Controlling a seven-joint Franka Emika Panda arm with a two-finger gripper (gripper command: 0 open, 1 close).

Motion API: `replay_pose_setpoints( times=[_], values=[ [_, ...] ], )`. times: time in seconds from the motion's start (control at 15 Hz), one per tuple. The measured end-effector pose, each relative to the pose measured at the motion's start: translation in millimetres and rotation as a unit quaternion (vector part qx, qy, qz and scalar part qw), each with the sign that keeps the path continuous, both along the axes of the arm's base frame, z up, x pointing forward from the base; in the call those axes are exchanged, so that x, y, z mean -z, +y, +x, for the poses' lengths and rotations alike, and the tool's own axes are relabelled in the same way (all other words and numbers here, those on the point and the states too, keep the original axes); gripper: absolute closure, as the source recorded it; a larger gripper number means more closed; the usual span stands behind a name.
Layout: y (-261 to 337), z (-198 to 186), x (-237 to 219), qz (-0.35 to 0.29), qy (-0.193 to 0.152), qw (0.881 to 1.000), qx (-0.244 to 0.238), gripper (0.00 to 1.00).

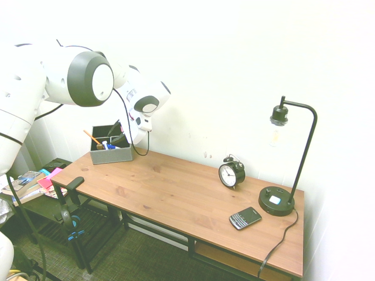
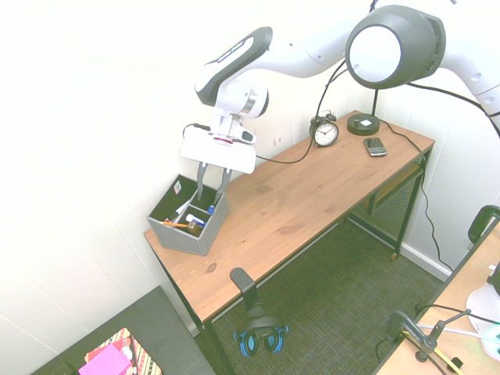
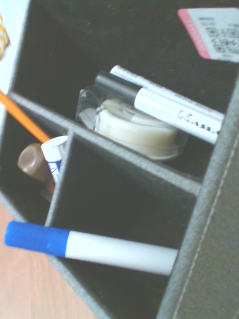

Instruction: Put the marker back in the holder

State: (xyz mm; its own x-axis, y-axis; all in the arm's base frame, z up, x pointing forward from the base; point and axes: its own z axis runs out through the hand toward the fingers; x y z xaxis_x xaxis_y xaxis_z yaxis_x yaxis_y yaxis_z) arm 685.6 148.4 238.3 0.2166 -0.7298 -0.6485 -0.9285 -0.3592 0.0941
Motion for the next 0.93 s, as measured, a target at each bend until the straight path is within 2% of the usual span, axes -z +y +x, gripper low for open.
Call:
replay_pose_setpoints(
  times=[0.2,0.4,0.67,0.8,0.93],
  values=[
    [10,-32,-60,-0.073,-0.022,0.995,-0.069,0.0],
    [-23,-74,-103,-0.158,-0.027,0.979,-0.128,0.0],
    [-81,-127,-102,-0.252,-0.04,0.942,-0.218,0.0],
    [-94,-148,-105,-0.28,-0.074,0.923,-0.253,0.0],
    [-101,-169,-110,-0.298,-0.122,0.907,-0.271,0.0]
  ],
)
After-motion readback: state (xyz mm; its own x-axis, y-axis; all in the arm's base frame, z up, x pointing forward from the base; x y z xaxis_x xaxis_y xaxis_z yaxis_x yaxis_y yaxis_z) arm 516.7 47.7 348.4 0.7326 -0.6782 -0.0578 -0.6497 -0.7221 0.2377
